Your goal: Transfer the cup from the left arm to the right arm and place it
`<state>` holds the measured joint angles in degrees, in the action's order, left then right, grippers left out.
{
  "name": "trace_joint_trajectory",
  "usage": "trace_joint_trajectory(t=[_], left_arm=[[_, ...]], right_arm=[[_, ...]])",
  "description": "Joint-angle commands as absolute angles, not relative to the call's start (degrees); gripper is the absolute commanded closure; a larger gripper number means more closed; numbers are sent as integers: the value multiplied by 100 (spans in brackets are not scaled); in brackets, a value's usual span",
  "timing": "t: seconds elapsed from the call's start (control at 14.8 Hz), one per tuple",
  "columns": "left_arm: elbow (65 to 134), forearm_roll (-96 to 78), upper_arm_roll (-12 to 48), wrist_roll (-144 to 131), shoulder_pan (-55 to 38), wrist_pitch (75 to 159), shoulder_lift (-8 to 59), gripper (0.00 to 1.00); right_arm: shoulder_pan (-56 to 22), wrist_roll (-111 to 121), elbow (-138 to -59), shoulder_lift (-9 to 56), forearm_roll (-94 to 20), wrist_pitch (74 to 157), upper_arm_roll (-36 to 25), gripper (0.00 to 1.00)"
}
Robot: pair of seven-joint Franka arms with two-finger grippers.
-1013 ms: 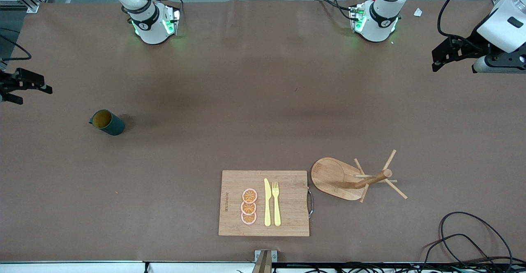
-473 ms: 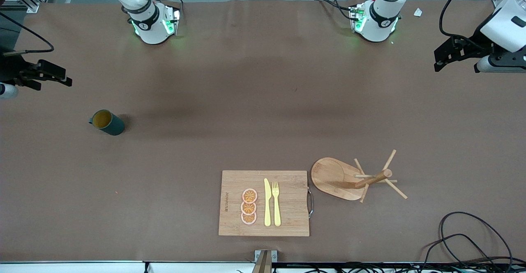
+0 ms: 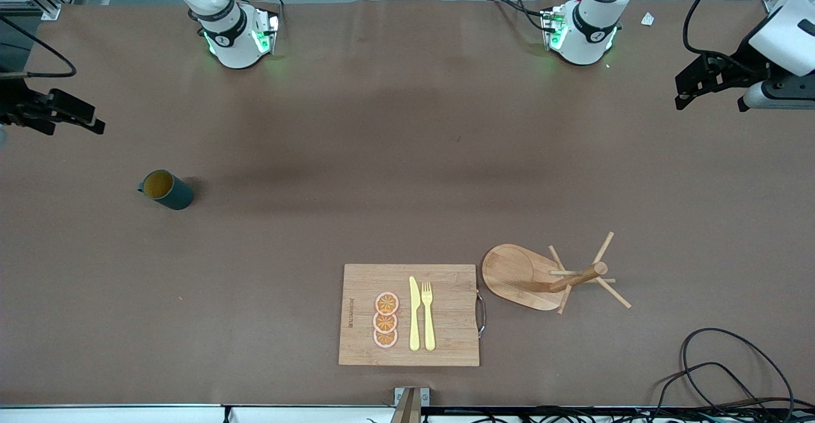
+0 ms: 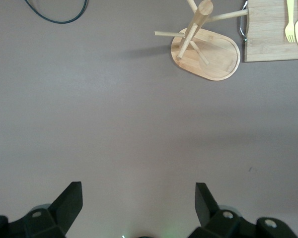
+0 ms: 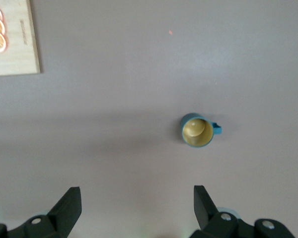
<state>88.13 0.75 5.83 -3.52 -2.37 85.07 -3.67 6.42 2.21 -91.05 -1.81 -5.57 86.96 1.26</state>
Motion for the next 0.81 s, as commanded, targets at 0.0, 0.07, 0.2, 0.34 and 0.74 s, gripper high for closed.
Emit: trace_joint_trajectory(t=[0.0, 0.07, 0.2, 0.34, 0.74], left_arm=[[8745, 44, 624, -193, -193, 8429, -378, 0], [8736, 35, 624, -193, -202, 8429, -369, 0], [8736, 9, 624, -220, -202, 8429, -360, 0], [8736, 9, 624, -255, -211, 8429, -360, 0], [8745, 9, 633, -255, -220, 8429, -360, 0]], right_arm=[[624, 88, -8754, -79, -317, 8657, 149, 0], [589, 62, -8737, -79, -221, 8675, 141, 0], [554, 44, -8736, -79, -141, 8762, 149, 0], [571, 79, -8754, -70, -141, 8912, 141, 0], [563, 403, -8771, -70, 44, 9000, 141, 0]])
